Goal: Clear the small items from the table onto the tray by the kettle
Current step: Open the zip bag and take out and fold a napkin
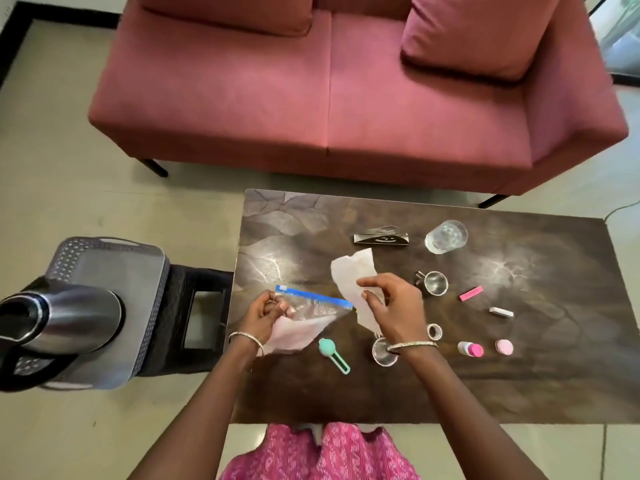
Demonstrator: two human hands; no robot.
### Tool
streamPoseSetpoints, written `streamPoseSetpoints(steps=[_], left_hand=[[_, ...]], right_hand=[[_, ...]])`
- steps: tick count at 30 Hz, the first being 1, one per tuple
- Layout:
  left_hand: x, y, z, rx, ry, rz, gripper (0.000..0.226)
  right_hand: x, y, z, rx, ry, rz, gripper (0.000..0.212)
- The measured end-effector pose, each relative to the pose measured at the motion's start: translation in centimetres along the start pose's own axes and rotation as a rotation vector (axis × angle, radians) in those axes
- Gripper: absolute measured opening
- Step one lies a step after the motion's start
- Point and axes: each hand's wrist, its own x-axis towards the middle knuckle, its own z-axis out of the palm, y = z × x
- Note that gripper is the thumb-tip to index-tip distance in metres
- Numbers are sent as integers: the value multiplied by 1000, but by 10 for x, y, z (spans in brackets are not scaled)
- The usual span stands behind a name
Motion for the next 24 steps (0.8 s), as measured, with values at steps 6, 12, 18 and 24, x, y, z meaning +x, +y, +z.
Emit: streamPoseSetpoints(steps=[6, 12, 18, 24], left_hand=[[62, -7, -9, 8, 84, -107, 9], [90, -9, -18, 541, 38, -135, 58], [63, 44, 6, 81, -63, -39, 35], [22, 107, 6, -195, -501, 29, 47]], right_hand=[[12, 12, -12, 101, 65, 81, 29], [24, 5, -20, 288, 24, 164, 31], [29, -18, -31, 669, -178, 278, 28], [21, -40, -55, 788, -454, 248, 35]])
